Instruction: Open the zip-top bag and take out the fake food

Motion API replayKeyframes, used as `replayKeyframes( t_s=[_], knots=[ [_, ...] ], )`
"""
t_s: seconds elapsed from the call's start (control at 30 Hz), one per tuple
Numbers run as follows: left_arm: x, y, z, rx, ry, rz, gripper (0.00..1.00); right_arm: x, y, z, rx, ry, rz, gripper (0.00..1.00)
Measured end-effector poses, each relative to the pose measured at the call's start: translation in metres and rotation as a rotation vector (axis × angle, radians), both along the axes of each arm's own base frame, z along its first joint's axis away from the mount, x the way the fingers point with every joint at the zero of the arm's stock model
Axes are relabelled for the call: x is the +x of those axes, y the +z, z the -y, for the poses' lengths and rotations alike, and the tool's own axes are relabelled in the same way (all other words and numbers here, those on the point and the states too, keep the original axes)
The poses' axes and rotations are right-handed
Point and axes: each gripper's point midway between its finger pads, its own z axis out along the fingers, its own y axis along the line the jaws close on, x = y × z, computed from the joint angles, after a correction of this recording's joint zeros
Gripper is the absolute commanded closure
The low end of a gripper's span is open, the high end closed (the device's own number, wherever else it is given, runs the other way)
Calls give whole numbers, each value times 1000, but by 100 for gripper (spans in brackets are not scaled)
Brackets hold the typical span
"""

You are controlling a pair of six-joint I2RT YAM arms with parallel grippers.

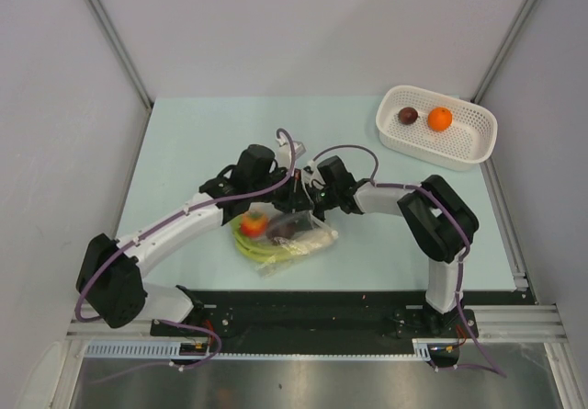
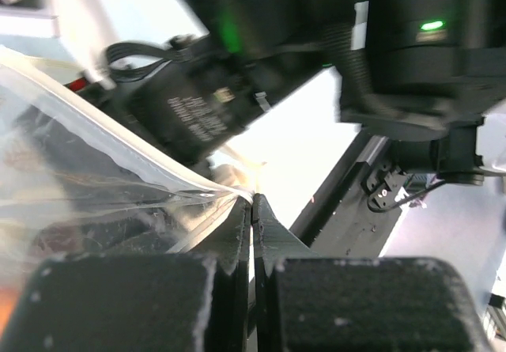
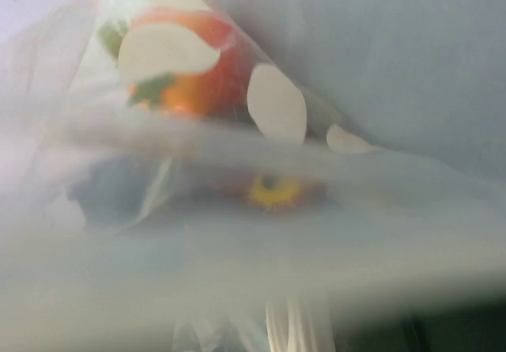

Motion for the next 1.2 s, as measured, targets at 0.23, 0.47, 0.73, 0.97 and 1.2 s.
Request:
replayKeyframes(
  t_s=[0.23, 0.47, 0.73, 0.97, 1.2],
  knots=[
    [11, -1, -16, 13, 53, 18, 100, -5, 22, 13, -20, 12, 44, 96],
    [10, -3, -25, 4, 64, 21, 100, -13, 24, 33, -49, -11, 37, 96],
    [0, -22, -33, 26, 62, -11, 100, 20, 59, 69, -21, -135, 91, 96],
    [1, -24, -33, 27, 56, -14, 100, 44, 80, 98, 0, -229, 129, 97],
    [0, -25, -32, 26, 45, -13, 100, 90, 97, 163, 24, -425, 149, 98]
  ],
)
